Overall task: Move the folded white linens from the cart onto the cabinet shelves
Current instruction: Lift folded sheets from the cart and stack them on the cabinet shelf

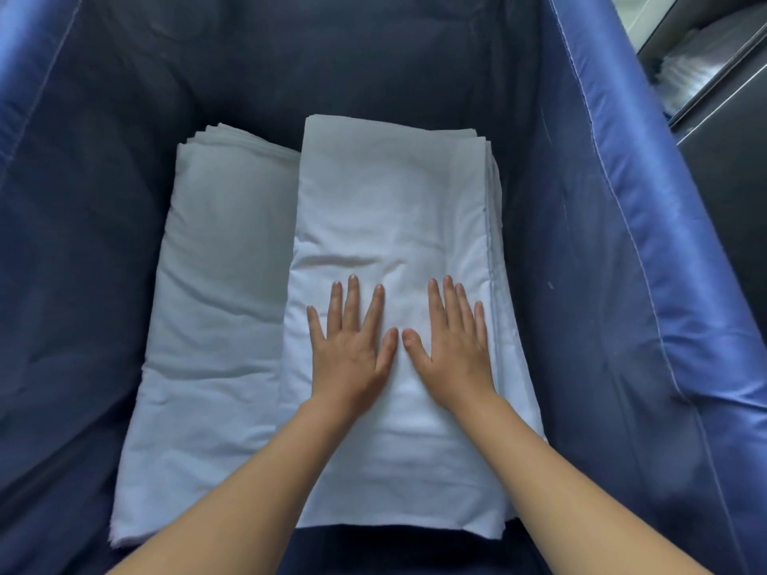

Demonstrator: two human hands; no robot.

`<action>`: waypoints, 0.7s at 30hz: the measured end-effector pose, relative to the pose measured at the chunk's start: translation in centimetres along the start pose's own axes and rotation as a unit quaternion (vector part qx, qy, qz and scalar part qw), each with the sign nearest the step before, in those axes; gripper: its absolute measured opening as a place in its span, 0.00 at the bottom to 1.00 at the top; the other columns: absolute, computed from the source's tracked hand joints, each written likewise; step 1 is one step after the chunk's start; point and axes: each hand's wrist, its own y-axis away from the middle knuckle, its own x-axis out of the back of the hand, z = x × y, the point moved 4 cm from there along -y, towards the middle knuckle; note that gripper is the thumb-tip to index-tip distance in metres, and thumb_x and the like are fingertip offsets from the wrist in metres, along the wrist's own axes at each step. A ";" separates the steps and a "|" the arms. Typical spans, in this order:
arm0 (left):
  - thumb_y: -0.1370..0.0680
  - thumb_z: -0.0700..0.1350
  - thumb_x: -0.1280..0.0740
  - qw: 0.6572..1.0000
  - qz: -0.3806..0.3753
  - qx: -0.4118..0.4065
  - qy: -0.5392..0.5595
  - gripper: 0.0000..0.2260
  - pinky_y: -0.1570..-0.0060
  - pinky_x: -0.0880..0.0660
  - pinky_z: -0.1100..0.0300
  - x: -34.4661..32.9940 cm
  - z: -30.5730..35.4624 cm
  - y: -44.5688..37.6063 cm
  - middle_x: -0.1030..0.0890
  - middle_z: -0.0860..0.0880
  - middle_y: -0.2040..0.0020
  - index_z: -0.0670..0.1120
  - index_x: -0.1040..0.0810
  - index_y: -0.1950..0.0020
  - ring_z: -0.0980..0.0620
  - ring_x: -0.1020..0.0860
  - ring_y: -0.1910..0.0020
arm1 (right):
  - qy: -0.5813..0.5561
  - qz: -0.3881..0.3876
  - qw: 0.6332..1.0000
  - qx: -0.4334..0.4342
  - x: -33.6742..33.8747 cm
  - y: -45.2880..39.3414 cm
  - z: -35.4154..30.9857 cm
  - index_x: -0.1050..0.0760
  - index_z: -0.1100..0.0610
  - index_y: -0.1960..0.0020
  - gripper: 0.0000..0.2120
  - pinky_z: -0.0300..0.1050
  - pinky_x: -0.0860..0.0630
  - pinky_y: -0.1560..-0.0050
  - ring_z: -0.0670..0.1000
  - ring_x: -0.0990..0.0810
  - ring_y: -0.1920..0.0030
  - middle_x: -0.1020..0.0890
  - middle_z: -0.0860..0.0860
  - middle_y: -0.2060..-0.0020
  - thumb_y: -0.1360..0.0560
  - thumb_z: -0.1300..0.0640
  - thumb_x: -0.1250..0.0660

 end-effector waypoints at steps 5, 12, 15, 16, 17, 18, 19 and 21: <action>0.20 0.62 0.56 0.999 -0.037 0.013 0.010 0.30 0.24 0.56 0.36 0.2 -0.1 2.9 0.55 0.48 0.17 0.56 0.51 0.18 0.48 0.59 0.19 | 0.016 -0.018 1.000 0.001 -0.2 2.7 -0.2 0.61 0.52 0.19 0.40 0.53 0.66 0.23 0.49 0.64 0.21 0.58 0.51 0.19 0.24 0.33 0.58; 0.19 0.62 0.57 0.998 -0.040 0.041 0.009 0.30 0.25 0.60 0.35 -1.0 -0.2 6.8 0.60 0.50 0.18 0.57 0.55 0.18 0.50 0.64 0.20 | 0.023 0.006 1.000 0.013 -1.3 6.9 -0.1 0.57 0.54 0.18 0.39 0.55 0.61 0.22 0.50 0.61 0.20 0.56 0.52 0.19 0.22 0.36 0.52; 0.19 0.62 0.55 0.999 -0.024 0.039 0.016 0.29 0.25 0.59 0.34 -1.5 -0.4 6.6 0.59 0.49 0.18 0.57 0.54 0.18 0.49 0.62 0.20 | 0.025 0.018 0.999 0.011 -1.9 6.8 -0.1 0.56 0.55 0.18 0.38 0.56 0.59 0.21 0.51 0.60 0.20 0.55 0.52 0.19 0.22 0.37 0.51; 0.19 0.61 0.55 0.999 -0.021 0.039 0.018 0.29 0.25 0.58 0.34 -1.6 -0.6 6.6 0.58 0.49 0.17 0.56 0.53 0.18 0.48 0.62 0.19 | 0.029 0.016 0.999 0.009 -2.2 6.7 -0.2 0.56 0.55 0.18 0.38 0.56 0.59 0.21 0.51 0.59 0.20 0.55 0.52 0.19 0.22 0.37 0.51; 0.18 0.61 0.54 0.999 -0.018 0.039 0.018 0.29 0.25 0.58 0.34 -1.7 -0.5 6.5 0.58 0.49 0.17 0.56 0.53 0.18 0.48 0.62 0.19 | 0.033 0.014 0.999 0.007 -2.3 6.6 0.0 0.56 0.55 0.18 0.38 0.56 0.59 0.21 0.51 0.59 0.20 0.55 0.52 0.19 0.22 0.37 0.51; 0.18 0.61 0.54 0.999 -0.018 0.038 0.020 0.29 0.25 0.58 0.34 -1.7 -0.6 6.5 0.58 0.49 0.17 0.56 0.53 0.18 0.48 0.61 0.19 | 0.036 0.012 0.999 0.006 -2.3 6.6 0.0 0.57 0.55 0.18 0.38 0.56 0.59 0.21 0.51 0.59 0.20 0.55 0.52 0.19 0.22 0.37 0.51; 0.19 0.62 0.54 0.999 -0.019 0.035 0.023 0.29 0.25 0.58 0.34 -1.6 -0.5 6.5 0.58 0.49 0.17 0.57 0.53 0.18 0.48 0.61 0.19 | 0.039 0.012 0.999 0.008 -2.3 6.6 -0.1 0.56 0.54 0.18 0.38 0.56 0.59 0.21 0.51 0.59 0.20 0.55 0.52 0.19 0.22 0.37 0.52; 0.19 0.63 0.54 0.999 -0.017 0.023 0.025 0.30 0.25 0.57 0.34 -1.3 -0.6 6.5 0.57 0.48 0.17 0.56 0.52 0.18 0.48 0.60 0.19 | 0.037 0.021 0.999 0.010 -2.0 6.5 -0.1 0.55 0.54 0.18 0.38 0.55 0.60 0.21 0.50 0.58 0.20 0.53 0.52 0.19 0.22 0.36 0.51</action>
